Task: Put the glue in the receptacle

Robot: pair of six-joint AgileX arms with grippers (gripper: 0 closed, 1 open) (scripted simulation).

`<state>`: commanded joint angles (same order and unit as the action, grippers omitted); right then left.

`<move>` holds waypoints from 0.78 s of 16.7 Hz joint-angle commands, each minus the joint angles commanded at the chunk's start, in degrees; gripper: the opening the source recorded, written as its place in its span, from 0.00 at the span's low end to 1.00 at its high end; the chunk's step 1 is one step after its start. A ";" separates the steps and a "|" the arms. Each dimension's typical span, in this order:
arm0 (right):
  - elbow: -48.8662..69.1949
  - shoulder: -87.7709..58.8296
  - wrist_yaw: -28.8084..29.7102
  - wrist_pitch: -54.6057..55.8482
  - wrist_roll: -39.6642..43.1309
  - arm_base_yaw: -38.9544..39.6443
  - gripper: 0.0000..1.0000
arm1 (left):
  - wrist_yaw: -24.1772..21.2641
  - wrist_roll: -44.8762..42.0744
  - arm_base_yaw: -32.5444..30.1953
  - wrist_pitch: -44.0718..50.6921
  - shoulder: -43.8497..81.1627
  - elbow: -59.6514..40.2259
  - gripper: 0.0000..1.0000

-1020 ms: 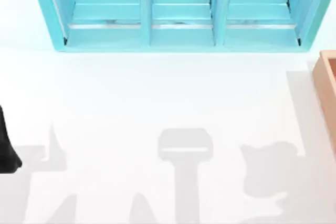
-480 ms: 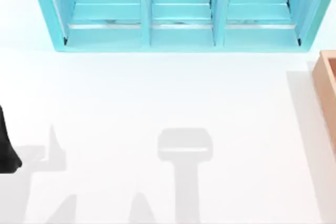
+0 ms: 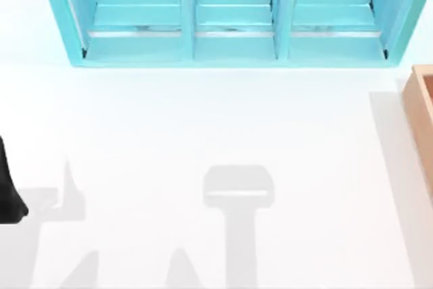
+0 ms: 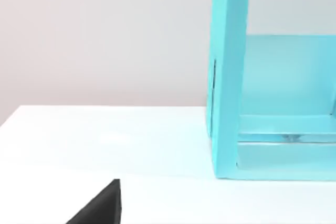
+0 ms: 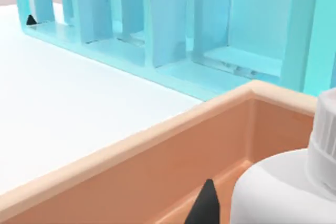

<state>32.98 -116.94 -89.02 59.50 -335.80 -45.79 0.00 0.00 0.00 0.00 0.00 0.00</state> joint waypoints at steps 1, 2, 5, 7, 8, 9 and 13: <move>0.00 0.00 0.00 0.00 0.00 0.00 0.00 | 0.00 0.00 0.00 0.00 0.00 0.00 1.00; 0.00 0.00 0.00 0.00 0.00 0.00 0.00 | 0.00 0.00 0.00 0.00 0.00 0.00 1.00; 0.00 0.00 0.00 0.00 0.00 0.00 0.00 | 0.00 0.00 0.00 0.00 0.00 0.00 1.00; 0.00 0.00 0.00 0.00 0.00 0.00 0.08 | 0.00 0.00 0.00 0.00 0.00 0.00 1.00; 0.00 0.00 0.00 0.00 0.00 0.00 0.15 | 0.00 0.00 0.00 0.00 0.00 0.00 1.00; 0.00 0.00 0.00 0.00 0.00 0.00 0.23 | 0.00 0.00 0.00 0.00 0.00 0.00 1.00; 0.00 0.00 0.00 0.00 0.00 0.00 0.53 | 0.00 0.00 0.00 0.00 0.00 0.00 1.00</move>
<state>32.98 -116.94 -89.02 59.50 -335.80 -45.79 0.00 0.00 0.00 0.00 0.00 0.00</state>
